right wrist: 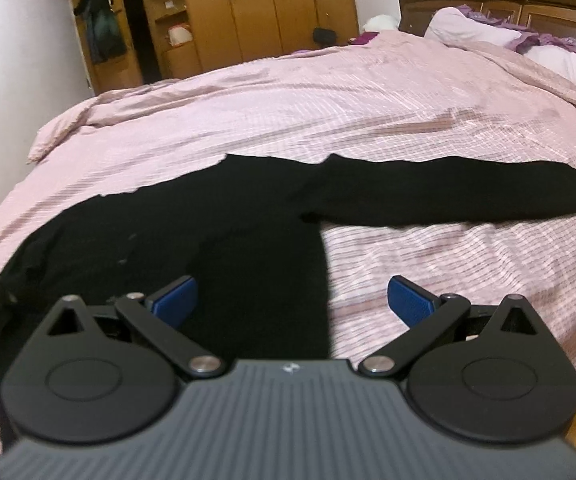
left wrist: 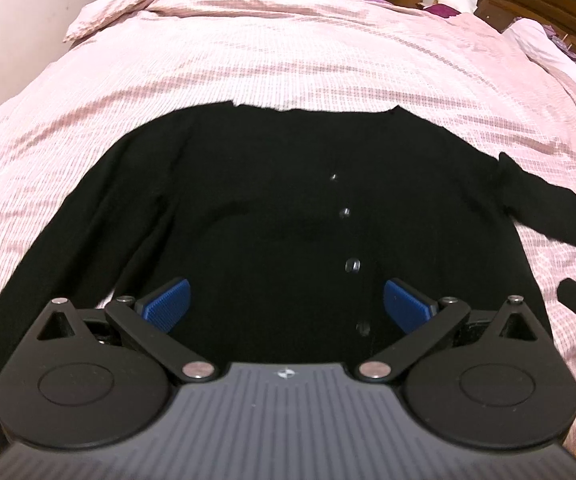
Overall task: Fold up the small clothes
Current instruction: 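Move the right gripper to the cardigan sleeve cuff and close on it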
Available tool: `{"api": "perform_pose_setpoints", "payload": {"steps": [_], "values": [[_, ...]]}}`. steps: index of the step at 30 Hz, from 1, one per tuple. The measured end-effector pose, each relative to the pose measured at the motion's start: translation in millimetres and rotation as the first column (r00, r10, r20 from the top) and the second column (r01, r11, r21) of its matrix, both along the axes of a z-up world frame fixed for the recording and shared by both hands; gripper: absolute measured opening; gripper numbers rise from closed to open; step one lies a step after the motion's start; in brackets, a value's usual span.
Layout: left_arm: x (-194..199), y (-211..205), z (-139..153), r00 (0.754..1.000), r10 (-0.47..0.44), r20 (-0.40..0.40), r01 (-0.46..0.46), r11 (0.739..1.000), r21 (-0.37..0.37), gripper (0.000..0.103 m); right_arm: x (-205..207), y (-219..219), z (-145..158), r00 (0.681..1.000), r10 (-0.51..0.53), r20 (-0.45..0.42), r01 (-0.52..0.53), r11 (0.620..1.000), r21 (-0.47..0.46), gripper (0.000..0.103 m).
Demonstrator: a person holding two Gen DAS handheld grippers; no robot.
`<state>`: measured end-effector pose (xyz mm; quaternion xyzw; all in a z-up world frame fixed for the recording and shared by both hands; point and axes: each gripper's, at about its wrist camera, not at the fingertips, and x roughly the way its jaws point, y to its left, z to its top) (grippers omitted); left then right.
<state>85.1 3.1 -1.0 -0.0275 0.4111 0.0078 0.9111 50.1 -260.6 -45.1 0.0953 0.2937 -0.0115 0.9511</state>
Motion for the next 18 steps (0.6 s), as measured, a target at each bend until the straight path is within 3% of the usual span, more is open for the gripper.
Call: {"api": "perform_pose_setpoints", "payload": {"steps": [11,18], "values": [[66,-47,-5,0.993,-0.112,-0.032,0.112,0.993,0.025,0.103,42,-88,-13,0.987,-0.148,-0.062,0.147,0.989,-0.023,0.103],[96,-88,-22,0.982,-0.170,-0.077,0.173,0.984,0.039,0.103,72,-167,-33,0.946,-0.305,-0.108,0.307,0.952,0.004,0.103]]}}
